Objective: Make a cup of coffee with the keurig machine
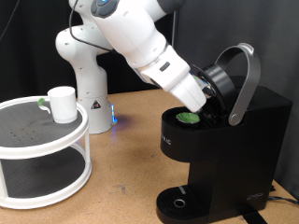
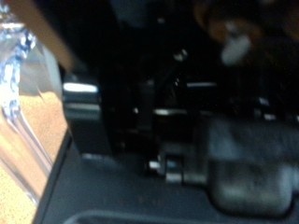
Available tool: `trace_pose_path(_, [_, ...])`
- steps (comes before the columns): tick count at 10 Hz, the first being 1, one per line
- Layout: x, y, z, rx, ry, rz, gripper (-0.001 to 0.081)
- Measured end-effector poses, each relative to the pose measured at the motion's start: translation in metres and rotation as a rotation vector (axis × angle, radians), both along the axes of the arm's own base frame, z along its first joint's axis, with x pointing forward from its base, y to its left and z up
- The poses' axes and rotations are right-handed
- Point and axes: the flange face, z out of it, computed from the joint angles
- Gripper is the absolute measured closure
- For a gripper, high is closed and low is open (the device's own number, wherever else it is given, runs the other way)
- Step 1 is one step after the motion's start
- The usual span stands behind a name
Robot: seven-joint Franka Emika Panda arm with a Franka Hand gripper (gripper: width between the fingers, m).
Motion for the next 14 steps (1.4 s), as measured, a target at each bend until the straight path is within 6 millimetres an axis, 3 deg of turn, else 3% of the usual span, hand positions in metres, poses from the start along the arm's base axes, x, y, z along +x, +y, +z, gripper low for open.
trace_pose_path(4, [0.003, 0.003, 0.007, 0.017, -0.038, -0.014, 0.0003])
trace_pose_path(7, [0.01, -0.014, 0.018, 0.013, -0.104, -0.089, 0.0003])
trace_pose_path(11, [0.013, -0.051, 0.032, 0.04, -0.106, -0.143, 0.0003])
trace_pose_path(14, [0.009, -0.05, 0.029, 0.047, -0.094, -0.109, 0.0003])
